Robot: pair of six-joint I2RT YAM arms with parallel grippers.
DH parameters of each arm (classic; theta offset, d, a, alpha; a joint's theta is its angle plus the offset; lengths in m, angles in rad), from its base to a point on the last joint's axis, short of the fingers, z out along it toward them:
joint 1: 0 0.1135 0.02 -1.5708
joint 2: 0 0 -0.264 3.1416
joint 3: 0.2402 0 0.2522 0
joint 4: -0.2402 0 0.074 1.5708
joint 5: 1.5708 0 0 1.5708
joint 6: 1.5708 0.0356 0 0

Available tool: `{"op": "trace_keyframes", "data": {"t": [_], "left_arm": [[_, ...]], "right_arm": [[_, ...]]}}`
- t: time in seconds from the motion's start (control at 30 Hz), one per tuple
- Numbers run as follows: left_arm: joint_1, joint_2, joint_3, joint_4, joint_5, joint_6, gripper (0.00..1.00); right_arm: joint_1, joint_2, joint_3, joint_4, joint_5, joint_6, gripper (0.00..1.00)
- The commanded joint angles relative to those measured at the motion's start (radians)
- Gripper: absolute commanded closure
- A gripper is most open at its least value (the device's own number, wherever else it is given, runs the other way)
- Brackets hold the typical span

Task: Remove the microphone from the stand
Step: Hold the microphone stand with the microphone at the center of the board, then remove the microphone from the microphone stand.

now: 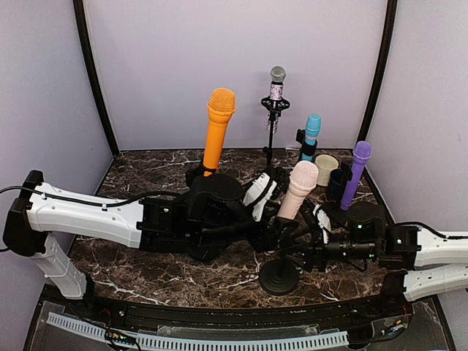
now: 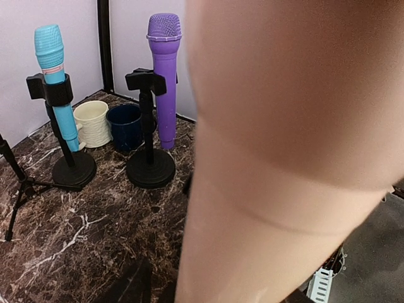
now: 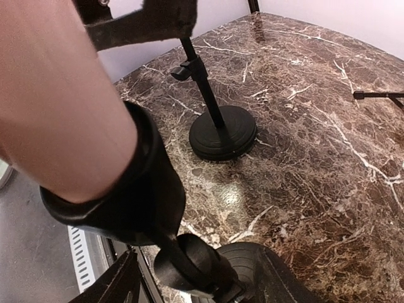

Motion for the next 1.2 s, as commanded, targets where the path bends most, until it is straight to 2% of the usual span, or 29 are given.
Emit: {"op": "trace_keyframes", "data": {"t": [0.0,0.1,0.17,0.23,0.4,0.57,0.8,1.17], "left_arm": [[-0.004,-0.002,0.016,0.041,-0.015,0.029,0.50],[-0.004,-0.004,0.008,0.042,-0.023,0.033,0.58],[-0.004,-0.007,-0.003,0.047,-0.028,0.036,0.69],[-0.004,-0.011,-0.017,0.054,-0.033,0.038,0.73],[-0.004,-0.020,-0.042,0.081,-0.030,0.048,0.76],[-0.004,-0.014,-0.051,0.103,-0.015,0.059,0.88],[-0.004,-0.024,-0.098,0.160,0.016,0.098,0.97],[-0.004,-0.071,-0.109,0.192,0.047,0.105,1.00]], "right_arm": [[-0.005,0.021,0.037,0.058,-0.019,-0.008,0.43],[-0.005,0.025,0.038,0.052,-0.015,-0.005,0.46],[-0.005,0.019,0.035,0.052,-0.010,-0.003,0.51],[-0.005,0.014,0.034,0.053,-0.005,-0.001,0.59],[-0.005,0.009,0.028,0.047,0.006,-0.001,0.78],[-0.005,0.004,0.002,0.049,0.042,0.004,1.00],[0.000,0.007,-0.046,0.099,0.111,0.000,1.00],[0.138,0.151,-0.029,0.065,0.273,-0.023,1.00]]}}
